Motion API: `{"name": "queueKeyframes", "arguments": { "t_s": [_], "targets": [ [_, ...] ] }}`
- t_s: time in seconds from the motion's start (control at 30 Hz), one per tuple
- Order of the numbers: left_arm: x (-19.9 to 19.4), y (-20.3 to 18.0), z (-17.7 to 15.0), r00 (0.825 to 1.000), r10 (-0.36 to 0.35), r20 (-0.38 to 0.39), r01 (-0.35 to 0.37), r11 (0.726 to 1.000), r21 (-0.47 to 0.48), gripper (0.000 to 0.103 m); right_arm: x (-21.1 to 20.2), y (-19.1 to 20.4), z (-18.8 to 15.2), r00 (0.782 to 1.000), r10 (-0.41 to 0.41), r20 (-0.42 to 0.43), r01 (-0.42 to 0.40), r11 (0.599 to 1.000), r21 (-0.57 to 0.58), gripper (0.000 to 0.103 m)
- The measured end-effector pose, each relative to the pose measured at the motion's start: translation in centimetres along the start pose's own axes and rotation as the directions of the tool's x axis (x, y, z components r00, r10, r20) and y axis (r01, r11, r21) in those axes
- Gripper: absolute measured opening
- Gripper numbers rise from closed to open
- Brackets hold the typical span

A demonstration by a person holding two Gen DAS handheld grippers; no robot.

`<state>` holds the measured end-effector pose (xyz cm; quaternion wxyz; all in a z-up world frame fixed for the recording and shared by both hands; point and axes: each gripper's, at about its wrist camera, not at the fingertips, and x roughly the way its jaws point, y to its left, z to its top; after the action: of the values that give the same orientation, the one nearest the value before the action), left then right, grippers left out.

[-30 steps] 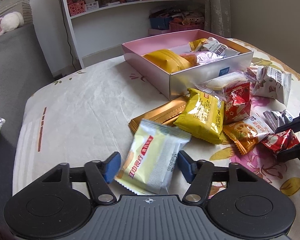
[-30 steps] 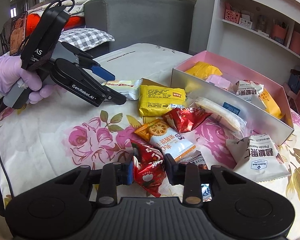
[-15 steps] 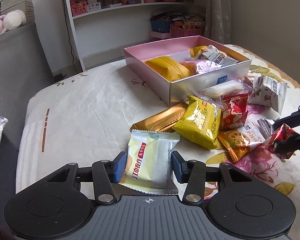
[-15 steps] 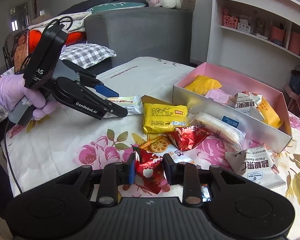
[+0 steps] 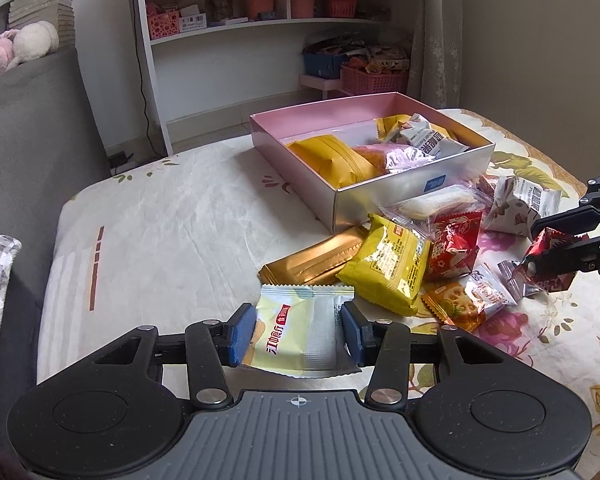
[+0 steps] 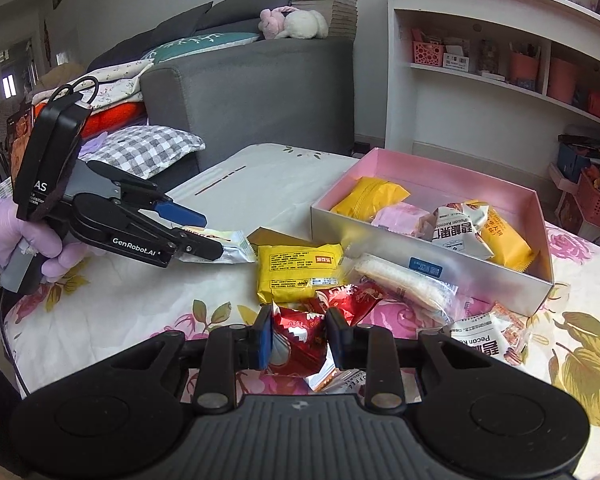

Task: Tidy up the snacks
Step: 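Grasp a white biscuit packet with the left gripper while the right grasps a red candy bag, then carry the white biscuit packet and red candy bag into the box and release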

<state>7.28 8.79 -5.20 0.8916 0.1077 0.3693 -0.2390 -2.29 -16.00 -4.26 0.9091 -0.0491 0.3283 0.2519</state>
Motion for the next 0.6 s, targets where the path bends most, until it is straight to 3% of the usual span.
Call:
{"name": "queueKeyframes", "arguments": {
  "t_s": [0.3, 0.6],
  "targets": [
    [-1.3, 0.2, 0.6, 1.0, 0.002, 0.028, -0.001, 1.0, -0.027, 0.044, 0.2, -0.5, 0.5, 1.0, -0.015, 0.002, 0.015, 0.999, 0.028, 0.021],
    [-3.2, 0.1, 2.5, 0.995, 0.0, 0.104, 0.005, 0.999, -0.05, 0.044, -1.0, -1.9, 2.6, 0.996, -0.054, 0.066, 0.049, 0.997, 0.066, 0.021]
  ]
}}
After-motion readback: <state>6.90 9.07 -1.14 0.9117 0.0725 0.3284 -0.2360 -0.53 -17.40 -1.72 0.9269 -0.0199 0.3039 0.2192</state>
